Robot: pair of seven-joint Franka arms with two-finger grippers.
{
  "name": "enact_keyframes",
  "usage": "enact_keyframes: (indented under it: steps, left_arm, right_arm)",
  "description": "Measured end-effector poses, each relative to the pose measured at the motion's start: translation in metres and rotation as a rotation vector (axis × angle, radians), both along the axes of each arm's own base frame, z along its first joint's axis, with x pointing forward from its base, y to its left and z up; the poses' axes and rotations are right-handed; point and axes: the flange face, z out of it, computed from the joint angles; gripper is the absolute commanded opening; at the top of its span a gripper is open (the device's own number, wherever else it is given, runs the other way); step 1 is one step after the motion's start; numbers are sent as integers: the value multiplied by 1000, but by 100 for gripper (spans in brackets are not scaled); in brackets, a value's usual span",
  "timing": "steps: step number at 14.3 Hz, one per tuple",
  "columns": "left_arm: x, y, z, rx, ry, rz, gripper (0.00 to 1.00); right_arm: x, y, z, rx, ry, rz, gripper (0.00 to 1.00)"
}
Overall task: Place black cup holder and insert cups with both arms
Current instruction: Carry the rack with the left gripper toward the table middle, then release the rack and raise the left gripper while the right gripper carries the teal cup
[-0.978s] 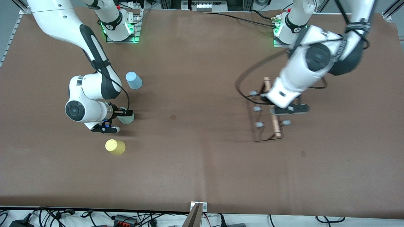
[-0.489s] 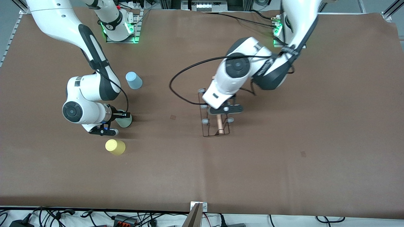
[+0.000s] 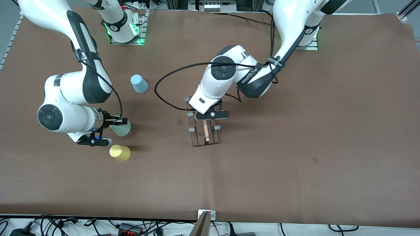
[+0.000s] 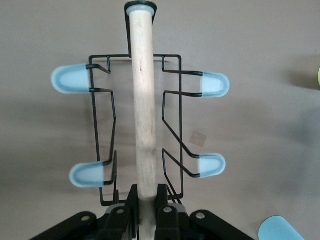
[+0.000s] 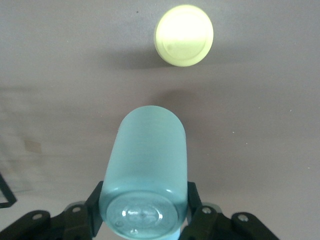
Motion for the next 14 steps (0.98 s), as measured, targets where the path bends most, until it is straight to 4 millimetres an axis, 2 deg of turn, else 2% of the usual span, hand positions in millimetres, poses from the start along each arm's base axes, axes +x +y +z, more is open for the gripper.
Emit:
enact_keyframes:
  steps: [3, 4, 5, 6, 8, 9, 11, 12, 14]
  left_arm:
    - [-11, -18, -26, 26, -31, 2, 4]
    - [-11, -22, -24, 23, -42, 3, 14]
    - [-12, -23, -25, 25, -45, 2, 31]
    - [-12, -24, -27, 27, -46, 2, 44]
    - [-8, -22, -22, 22, -57, 11, 56]
    - [-3, -18, -14, 25, -59, 18, 59]
    - [15, 9, 16, 68, -48, 36, 67]
    - [32, 36, 39, 87, -56, 40, 70]
    - [69, 115, 88, 122, -61, 18, 75]
  right_arm:
    - [0, -2, -3, -2, 4, -2, 29]
    - [0, -2, -3, -2, 5, -3, 29]
    - [0, -2, -3, -2, 5, -2, 30]
    - [0, -2, -3, -2, 6, -2, 30]
    - [0, -2, -4, -3, 9, -2, 30]
    - [-1, -2, -4, -3, 14, -1, 30]
    - [-1, -1, -3, -1, 17, -2, 30]
    - [-1, 0, -1, 3, 19, -1, 30]
    - [-4, 12, 8, 15, 37, 14, 30]
